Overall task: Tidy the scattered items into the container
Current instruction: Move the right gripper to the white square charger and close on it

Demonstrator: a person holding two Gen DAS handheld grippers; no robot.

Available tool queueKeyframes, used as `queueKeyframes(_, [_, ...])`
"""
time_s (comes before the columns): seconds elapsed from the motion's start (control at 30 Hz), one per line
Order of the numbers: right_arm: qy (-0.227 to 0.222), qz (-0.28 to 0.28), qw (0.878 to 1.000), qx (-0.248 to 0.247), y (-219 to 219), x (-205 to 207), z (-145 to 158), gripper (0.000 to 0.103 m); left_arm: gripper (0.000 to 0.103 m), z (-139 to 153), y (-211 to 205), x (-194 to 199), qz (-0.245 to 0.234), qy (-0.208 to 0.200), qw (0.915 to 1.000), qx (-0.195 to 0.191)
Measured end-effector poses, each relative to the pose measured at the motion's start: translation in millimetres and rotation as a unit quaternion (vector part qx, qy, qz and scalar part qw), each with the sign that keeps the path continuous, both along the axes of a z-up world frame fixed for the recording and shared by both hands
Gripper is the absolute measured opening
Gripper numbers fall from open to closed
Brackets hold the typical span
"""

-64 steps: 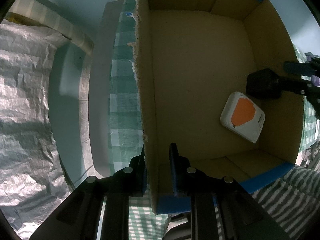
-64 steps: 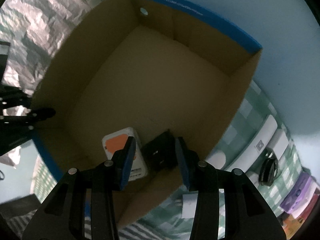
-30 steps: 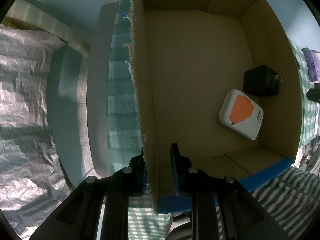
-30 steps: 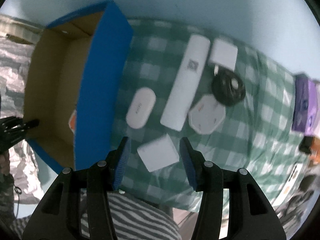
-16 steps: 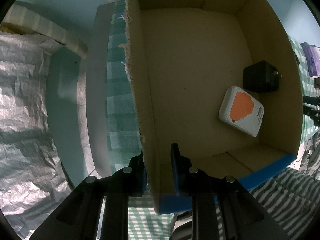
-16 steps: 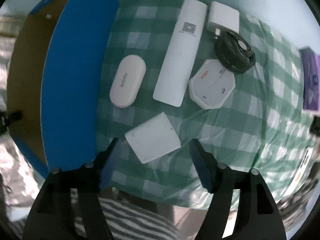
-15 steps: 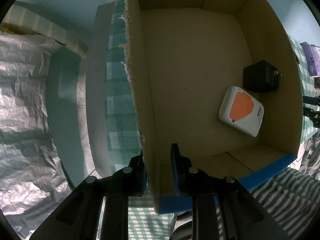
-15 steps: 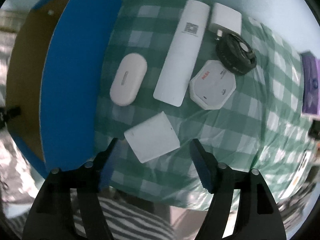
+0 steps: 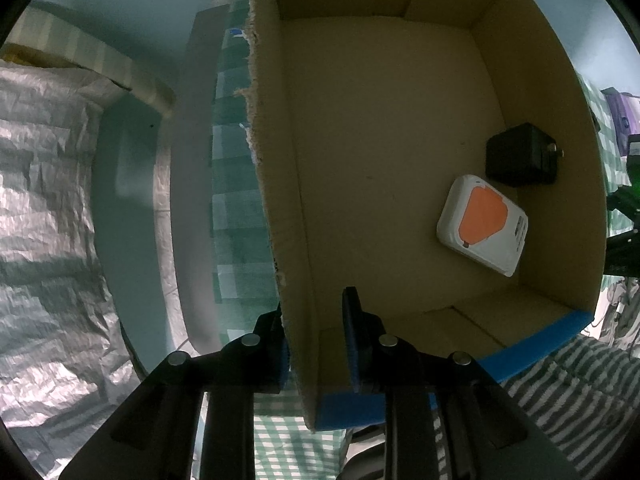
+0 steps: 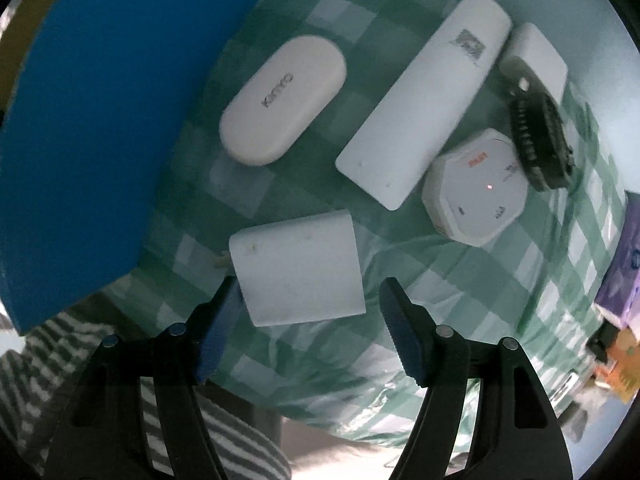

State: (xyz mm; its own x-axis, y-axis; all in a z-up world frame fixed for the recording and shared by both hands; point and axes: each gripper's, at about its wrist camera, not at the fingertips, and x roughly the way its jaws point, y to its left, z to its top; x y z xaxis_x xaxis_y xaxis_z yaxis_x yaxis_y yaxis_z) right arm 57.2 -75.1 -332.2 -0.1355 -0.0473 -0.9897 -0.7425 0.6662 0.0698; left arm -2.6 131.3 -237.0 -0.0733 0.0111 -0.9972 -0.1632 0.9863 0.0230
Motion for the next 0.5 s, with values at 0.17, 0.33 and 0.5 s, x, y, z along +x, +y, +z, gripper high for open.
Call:
queueKeyframes(0.17, [0.003, 0.014, 1.0, -0.008, 7.2, -2.6, -11.1, 0.072, 0.023, 0.7, 0.1, -1.0, 0.003, -0.001, 1.0, 0.0])
queueKeyframes(0.33, [0.001, 0.016, 1.0, -0.017, 18.9, -1.7, -22.7, 0.066, 0.023, 0.7, 0.4, -2.0, 0.003, -0.002, 1.0, -0.001])
queueKeyframes(0.5, [-0.01, 0.012, 1.0, -0.017, 29.8, -9.0, -23.2, 0.06, 0.023, 0.6, 0.6, -3.9, 0.001, -0.001, 1.0, -0.002])
